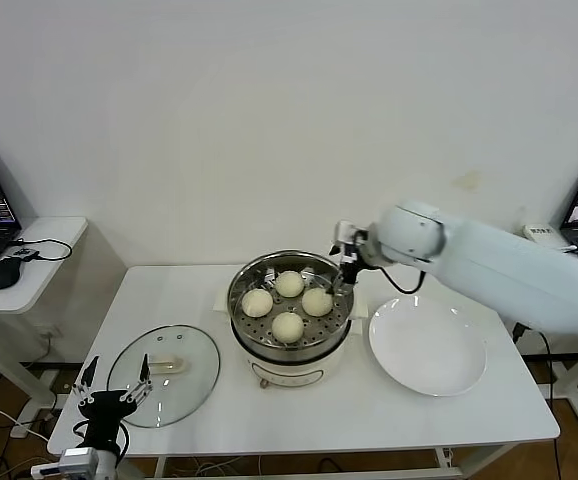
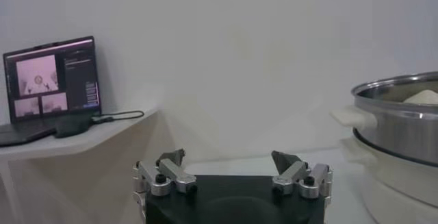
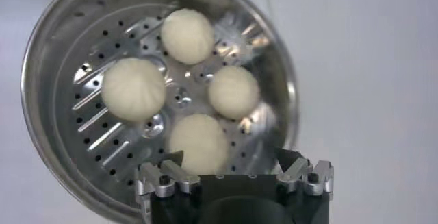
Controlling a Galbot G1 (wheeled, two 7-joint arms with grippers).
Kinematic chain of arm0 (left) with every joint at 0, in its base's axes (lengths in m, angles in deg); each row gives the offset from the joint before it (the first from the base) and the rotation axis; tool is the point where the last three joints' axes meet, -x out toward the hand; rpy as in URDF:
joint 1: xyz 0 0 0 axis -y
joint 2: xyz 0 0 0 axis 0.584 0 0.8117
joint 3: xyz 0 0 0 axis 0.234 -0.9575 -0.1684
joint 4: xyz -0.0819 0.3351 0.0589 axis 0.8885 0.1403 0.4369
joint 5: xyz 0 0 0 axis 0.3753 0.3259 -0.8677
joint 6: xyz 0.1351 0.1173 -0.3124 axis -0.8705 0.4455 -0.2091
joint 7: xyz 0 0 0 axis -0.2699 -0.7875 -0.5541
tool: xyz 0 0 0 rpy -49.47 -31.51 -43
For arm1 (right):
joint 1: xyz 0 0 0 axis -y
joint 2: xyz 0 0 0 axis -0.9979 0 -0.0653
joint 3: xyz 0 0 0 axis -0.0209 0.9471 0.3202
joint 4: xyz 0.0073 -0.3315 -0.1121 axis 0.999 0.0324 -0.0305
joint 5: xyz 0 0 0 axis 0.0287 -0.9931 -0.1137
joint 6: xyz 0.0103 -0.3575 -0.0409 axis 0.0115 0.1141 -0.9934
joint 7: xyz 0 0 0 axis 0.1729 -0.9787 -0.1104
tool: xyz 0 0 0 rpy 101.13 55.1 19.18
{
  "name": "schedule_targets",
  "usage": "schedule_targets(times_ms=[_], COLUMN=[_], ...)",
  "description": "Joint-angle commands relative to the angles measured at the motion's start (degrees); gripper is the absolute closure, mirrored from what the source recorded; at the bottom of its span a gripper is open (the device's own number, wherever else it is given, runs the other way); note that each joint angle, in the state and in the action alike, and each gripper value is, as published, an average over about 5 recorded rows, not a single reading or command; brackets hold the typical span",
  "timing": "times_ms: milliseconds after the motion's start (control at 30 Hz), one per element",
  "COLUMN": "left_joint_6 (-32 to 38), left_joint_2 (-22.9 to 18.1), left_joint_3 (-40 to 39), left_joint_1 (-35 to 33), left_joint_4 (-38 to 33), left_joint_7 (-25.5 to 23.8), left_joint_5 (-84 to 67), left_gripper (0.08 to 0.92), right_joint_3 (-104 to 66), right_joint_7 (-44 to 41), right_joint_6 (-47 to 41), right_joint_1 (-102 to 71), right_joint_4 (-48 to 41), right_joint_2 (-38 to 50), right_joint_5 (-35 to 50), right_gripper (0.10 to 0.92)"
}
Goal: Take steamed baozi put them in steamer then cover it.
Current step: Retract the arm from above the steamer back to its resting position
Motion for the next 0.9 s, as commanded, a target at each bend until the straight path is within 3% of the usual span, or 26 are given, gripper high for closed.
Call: schedule_targets(times_ms=[33,233,400,533,667,900], left_joint_6=[0.1,0.4,1.7,4.4,9.0,14.2], left_joint_2=[-0.2,-0.5,-0.8,-0.8,-0.9,-0.3], left_joint_3=[-0.3,-1.3,-1.7,-2.1,-1.6,4.5], left_joint_1=[0.1,-0.1,-0.3,-0.4,0.2,0.3], left_joint_4=[0.1,0.0,0.9,2.8,5.9,10.9], left_joint_7=[0.1,0.3,1.0,2.7,6.4,11.7], left_joint_5=[0.2,1.9,5.1,11.8,26.2,64.5], left_gripper=[0.177,0.177,0.177,0.177,0.177,0.177], right_joint_3=[-40.9,-72.5,-86.5,-93.2,-97.5,-101.4], right_joint_7=[25.2,24.4,19.2,15.9,14.1,15.8], right_joint_6=[22.2,37.8,48.6,55.5,56.7,54.5], right_joint_1=[-45.1,-77.1,-89.7,-94.8,-98.1,-105.9], right_joint_4=[15.4,14.9,12.7,10.5,10.3,12.6], right_joint_2=[16.8,3.8,-12.9,-23.7,-31.7,-39.4], right_joint_5=[3.1,-3.6,-10.9,-12.1,-12.2,-15.2], right_gripper=[0.203,0.203,0.202,0.203,0.203,0.203])
